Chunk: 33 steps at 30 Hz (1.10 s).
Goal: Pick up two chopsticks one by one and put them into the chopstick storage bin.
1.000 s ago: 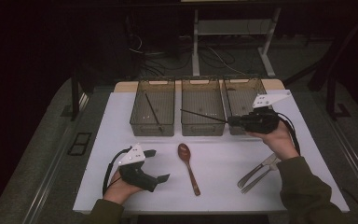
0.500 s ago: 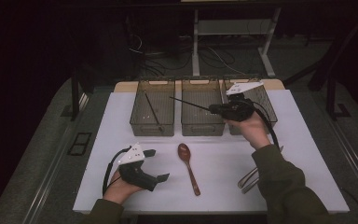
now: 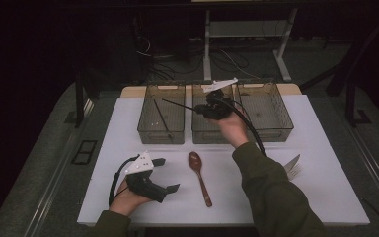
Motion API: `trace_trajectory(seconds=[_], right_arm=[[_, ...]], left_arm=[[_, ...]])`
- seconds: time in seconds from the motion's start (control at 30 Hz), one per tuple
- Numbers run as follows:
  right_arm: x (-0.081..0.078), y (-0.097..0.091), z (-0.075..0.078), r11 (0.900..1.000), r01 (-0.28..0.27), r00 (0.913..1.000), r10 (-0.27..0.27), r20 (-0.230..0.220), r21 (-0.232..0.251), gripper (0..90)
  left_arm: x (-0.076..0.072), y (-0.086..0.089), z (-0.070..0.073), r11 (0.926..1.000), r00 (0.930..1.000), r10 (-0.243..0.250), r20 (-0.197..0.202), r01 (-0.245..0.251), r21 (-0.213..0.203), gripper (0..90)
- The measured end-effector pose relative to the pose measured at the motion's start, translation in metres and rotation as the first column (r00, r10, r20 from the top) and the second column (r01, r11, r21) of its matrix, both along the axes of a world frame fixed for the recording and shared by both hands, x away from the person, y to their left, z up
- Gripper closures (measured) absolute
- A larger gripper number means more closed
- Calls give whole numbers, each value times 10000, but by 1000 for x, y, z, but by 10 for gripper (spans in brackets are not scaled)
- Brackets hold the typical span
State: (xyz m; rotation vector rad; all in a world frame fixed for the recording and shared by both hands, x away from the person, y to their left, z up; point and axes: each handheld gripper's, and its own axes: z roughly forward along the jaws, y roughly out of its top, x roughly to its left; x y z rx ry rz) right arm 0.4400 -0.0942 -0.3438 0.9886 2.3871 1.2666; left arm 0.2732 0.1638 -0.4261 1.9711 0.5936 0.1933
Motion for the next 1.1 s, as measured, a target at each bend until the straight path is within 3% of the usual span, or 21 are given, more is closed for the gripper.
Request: trace_trajectory(seconds=[0.3,0.6,0.7,0.87,1.1], right_arm=[[23,46,-14,9976,334,9989,-353,-304,-615,846],[37,74,-31,9950,622,9948,-682,-752,-783,839],[36,80,-35,9945,481,9963,-544,-666,-932,835],[33,80,-32,9961,386,9977,-429,-534,-795,654],[27,71,-25,9994,-85,9988,69,-483,-334,512]], left_arm=[[0,1,1,9999,10000,-8,-22,8,-101,0],[0,0,0,9999,10000,-79,-20,79,-142,0],[0,0,1,9998,10000,-81,-29,80,-165,0],[0,0,1,9999,10000,-81,-14,81,-136,0],[1,1,0,10000,10000,-64,13,64,-72,0]])
